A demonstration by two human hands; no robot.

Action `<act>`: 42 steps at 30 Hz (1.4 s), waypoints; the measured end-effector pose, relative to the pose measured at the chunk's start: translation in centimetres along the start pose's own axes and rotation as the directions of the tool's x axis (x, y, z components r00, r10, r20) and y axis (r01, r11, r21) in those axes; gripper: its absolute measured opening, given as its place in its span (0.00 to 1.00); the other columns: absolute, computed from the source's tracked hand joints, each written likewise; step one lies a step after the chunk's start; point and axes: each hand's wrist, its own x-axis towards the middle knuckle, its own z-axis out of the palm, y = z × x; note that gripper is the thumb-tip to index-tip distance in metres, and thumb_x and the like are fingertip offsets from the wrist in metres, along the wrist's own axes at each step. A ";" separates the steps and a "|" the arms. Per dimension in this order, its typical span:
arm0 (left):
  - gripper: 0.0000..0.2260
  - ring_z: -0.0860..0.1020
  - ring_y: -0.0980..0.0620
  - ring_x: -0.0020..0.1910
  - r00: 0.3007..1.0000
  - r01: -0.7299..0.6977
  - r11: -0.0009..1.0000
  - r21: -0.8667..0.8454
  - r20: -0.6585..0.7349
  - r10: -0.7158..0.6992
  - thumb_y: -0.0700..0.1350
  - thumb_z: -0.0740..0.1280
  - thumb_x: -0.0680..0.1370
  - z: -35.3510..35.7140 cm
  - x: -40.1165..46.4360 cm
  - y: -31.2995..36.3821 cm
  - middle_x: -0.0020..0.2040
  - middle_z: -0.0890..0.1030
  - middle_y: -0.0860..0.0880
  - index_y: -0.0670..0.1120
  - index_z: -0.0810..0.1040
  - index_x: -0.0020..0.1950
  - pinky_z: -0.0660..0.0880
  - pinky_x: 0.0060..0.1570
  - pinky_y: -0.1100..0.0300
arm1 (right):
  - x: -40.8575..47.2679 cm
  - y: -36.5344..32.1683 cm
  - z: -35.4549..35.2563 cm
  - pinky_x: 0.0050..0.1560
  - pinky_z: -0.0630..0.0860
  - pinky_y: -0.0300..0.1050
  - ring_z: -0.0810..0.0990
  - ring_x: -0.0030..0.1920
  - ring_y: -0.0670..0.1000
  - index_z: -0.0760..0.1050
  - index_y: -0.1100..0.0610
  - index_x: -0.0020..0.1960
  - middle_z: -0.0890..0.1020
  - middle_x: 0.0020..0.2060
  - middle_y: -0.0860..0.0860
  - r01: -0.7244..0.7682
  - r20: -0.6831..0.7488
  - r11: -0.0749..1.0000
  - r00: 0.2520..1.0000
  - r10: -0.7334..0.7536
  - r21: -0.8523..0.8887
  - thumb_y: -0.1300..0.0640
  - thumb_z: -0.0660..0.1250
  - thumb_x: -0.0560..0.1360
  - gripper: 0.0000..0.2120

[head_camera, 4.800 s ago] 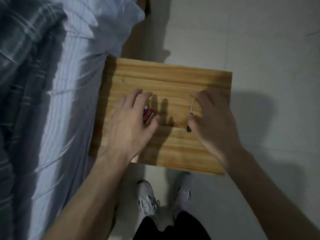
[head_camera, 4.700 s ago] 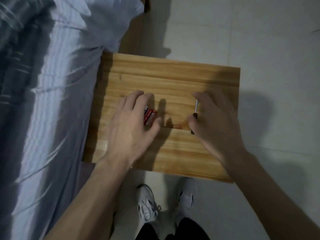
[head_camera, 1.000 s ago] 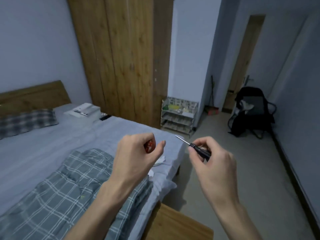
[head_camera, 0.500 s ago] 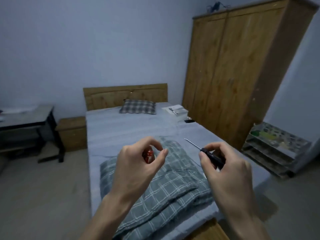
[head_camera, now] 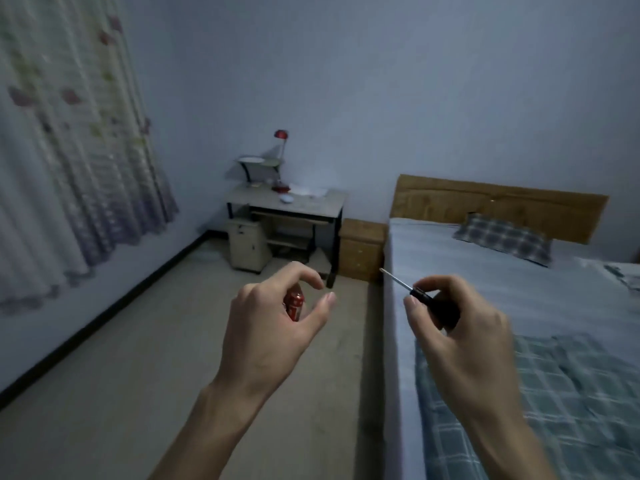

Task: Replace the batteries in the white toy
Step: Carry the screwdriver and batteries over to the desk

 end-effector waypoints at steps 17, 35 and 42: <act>0.06 0.70 0.49 0.26 0.988 0.135 0.978 0.160 -0.102 -0.119 0.52 0.74 0.76 -8.1 17.4 -28.8 0.26 0.71 0.50 0.55 0.78 0.44 0.69 0.27 0.54 | 16.1 -5.6 34.6 0.39 0.79 0.46 0.79 0.39 0.43 0.77 0.46 0.50 0.80 0.39 0.40 0.064 0.221 0.987 0.971 -0.095 0.144 0.44 0.70 0.73 0.09; 0.06 0.70 0.55 0.25 0.990 0.133 0.978 0.160 -0.077 -0.122 0.50 0.75 0.75 6.1 55.6 -58.2 0.26 0.71 0.53 0.56 0.79 0.43 0.66 0.25 0.63 | 54.5 6.0 65.8 0.42 0.81 0.52 0.83 0.39 0.46 0.77 0.46 0.52 0.83 0.39 0.42 0.019 0.220 0.996 0.975 -0.038 0.088 0.46 0.72 0.75 0.09; 0.05 0.81 0.57 0.33 0.990 0.139 0.984 0.115 -0.034 -0.136 0.50 0.75 0.76 12.4 72.0 -72.5 0.32 0.81 0.55 0.54 0.80 0.45 0.73 0.29 0.65 | 69.9 10.4 80.1 0.45 0.83 0.52 0.82 0.40 0.45 0.77 0.47 0.57 0.83 0.39 0.45 -0.019 0.205 0.999 0.979 0.013 0.028 0.45 0.72 0.77 0.11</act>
